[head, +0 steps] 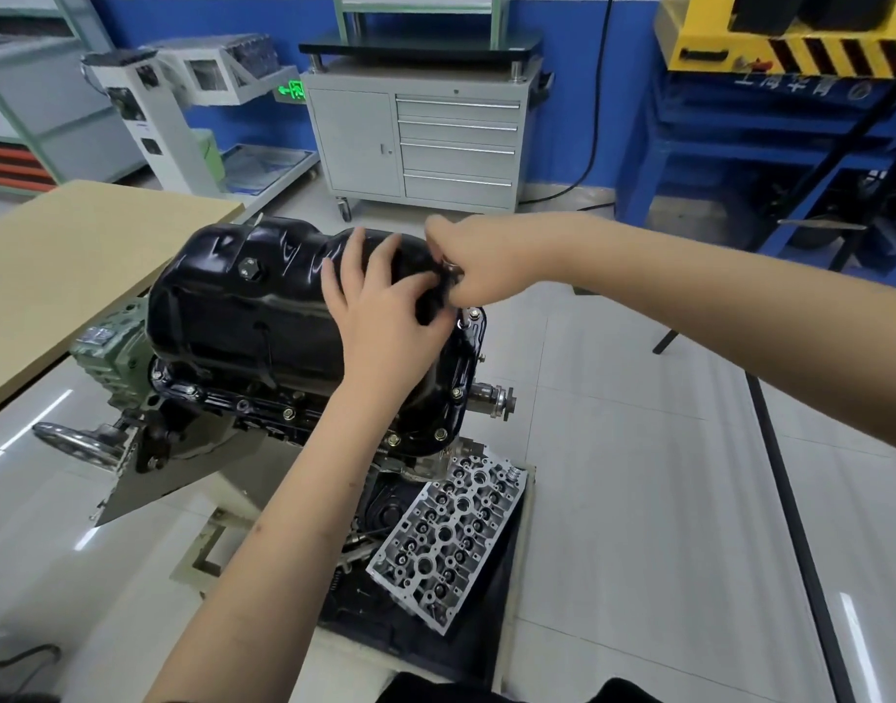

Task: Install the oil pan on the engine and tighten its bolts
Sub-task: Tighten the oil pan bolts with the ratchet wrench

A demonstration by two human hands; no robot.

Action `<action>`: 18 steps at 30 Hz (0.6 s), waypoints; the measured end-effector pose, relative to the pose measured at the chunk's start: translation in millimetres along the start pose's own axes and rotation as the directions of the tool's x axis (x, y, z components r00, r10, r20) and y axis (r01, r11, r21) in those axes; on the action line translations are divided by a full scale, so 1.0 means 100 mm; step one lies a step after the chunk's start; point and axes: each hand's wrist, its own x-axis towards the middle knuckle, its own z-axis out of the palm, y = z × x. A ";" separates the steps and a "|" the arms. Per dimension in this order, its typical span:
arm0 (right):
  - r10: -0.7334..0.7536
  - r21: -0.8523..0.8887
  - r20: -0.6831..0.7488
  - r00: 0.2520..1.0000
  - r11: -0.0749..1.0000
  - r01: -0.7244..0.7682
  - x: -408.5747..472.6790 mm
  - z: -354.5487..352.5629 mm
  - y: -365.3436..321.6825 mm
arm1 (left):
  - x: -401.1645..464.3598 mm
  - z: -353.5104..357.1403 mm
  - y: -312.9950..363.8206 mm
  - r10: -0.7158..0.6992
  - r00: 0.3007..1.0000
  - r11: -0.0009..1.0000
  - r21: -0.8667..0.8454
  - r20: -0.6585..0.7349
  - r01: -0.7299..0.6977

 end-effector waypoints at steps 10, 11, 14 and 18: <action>-0.014 -0.126 0.008 1.000 0.992 0.015 -0.14 -0.18 0.11 | 0.11 0.25 0.04 0.013 1.000 1.000 0.016 -0.002 -0.013; -0.056 -0.264 -0.006 0.998 0.963 0.053 -0.15 -0.20 0.11 | 0.11 0.25 0.04 0.024 1.000 1.000 0.003 -0.005 -0.024; -0.218 -0.560 -0.050 0.975 0.814 0.154 -0.14 -0.16 0.10 | 0.09 0.24 0.04 0.061 0.998 0.998 -0.031 -0.010 -0.061; -0.129 -0.551 -0.137 0.982 0.834 0.033 -0.14 -0.17 0.08 | 0.08 0.26 0.02 0.081 0.995 0.996 -0.019 -0.049 -0.082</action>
